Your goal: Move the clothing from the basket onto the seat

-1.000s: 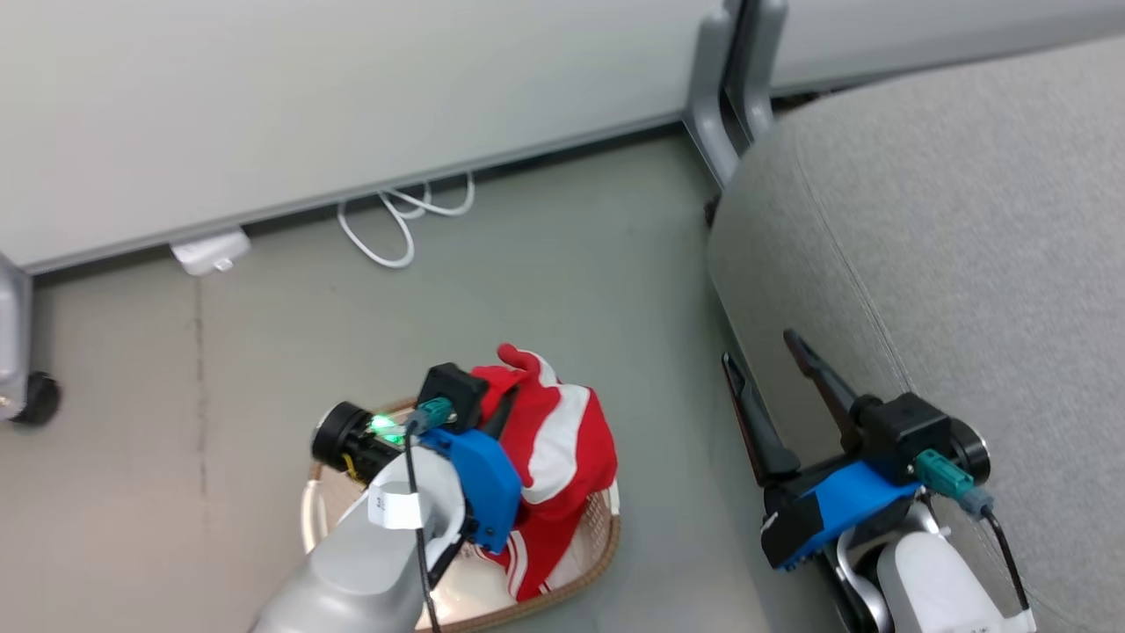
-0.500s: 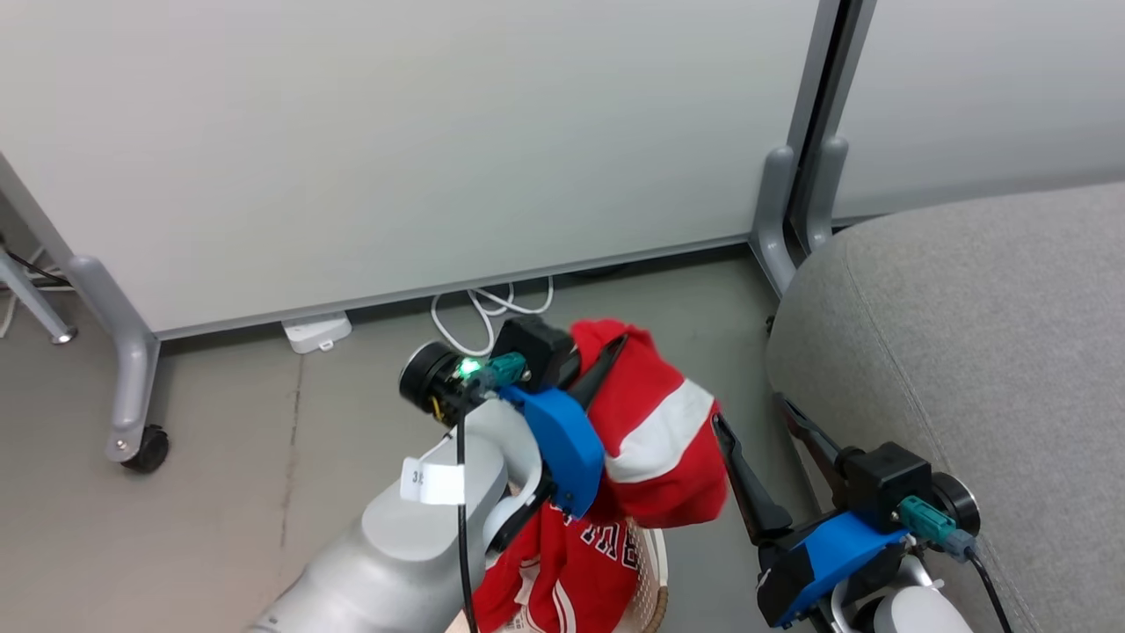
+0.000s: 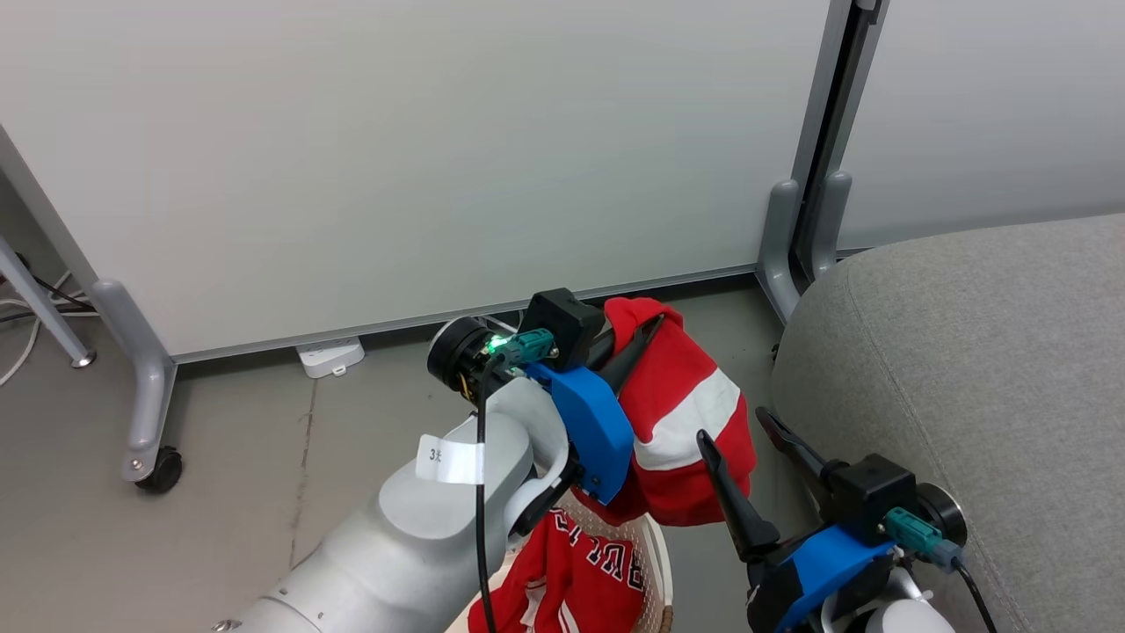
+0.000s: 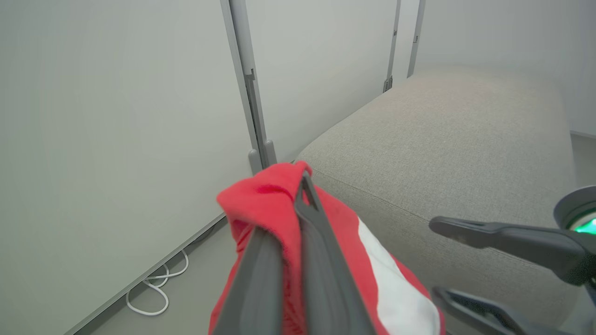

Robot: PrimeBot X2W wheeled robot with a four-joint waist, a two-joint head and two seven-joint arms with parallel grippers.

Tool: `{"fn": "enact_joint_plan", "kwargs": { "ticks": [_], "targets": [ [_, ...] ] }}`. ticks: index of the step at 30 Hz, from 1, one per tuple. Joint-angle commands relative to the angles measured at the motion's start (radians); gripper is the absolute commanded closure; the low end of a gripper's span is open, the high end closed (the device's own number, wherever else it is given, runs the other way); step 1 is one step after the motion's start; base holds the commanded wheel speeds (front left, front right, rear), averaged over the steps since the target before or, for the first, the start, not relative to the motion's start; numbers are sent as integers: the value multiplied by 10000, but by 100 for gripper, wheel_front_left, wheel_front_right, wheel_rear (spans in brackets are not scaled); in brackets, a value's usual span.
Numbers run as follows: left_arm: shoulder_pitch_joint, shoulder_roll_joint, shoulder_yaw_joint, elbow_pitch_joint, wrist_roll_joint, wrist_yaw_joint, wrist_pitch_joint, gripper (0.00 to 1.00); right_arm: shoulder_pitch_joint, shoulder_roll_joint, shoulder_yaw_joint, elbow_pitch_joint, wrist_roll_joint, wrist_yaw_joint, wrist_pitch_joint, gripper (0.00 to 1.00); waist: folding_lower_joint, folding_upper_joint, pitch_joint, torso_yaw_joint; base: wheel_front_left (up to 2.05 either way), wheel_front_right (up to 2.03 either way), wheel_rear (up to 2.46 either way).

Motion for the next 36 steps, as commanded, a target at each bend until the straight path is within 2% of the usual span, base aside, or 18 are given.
{"fn": "enact_joint_plan", "kwargs": {
  "ticks": [1, 12, 16, 24, 35, 36],
  "targets": [
    [-90, 6, -21, 32, -75, 63, -65, 100, 140, -31, 27, -40, 41, 4, 1, 0, 1, -1, 6, -9, 0, 0, 0],
    [-328, 2, -570, 202, -683, 249, -262, 100, -509, -33, 1163, 103, 51, 5, 127, 0, 1, -1, 157, -77, 0, 0, 0],
    [-466, 3, -775, 217, -938, 302, -334, 100, -1101, -33, 1520, 776, -474, 3, 222, 0, 1, -1, 241, -82, 0, 0, 0],
    [-663, 5, -1112, 107, -1268, 323, -422, 100, -1986, -31, 1185, 2217, -1141, 3, 308, 0, 1, -1, 341, 48, 0, 0, 0],
    [-693, 3, -1474, -86, -1608, 372, -455, 100, -2973, -31, 1280, 3776, -367, 3, -187, 0, 1, -1, 387, 159, 0, 0, 0],
    [-700, 3, -1499, -96, -1618, 374, -457, 100, -3032, -31, 1334, 3935, -186, 3, -198, 10, 1, -1, 386, 162, 0, 0, 0]
  ]
}}
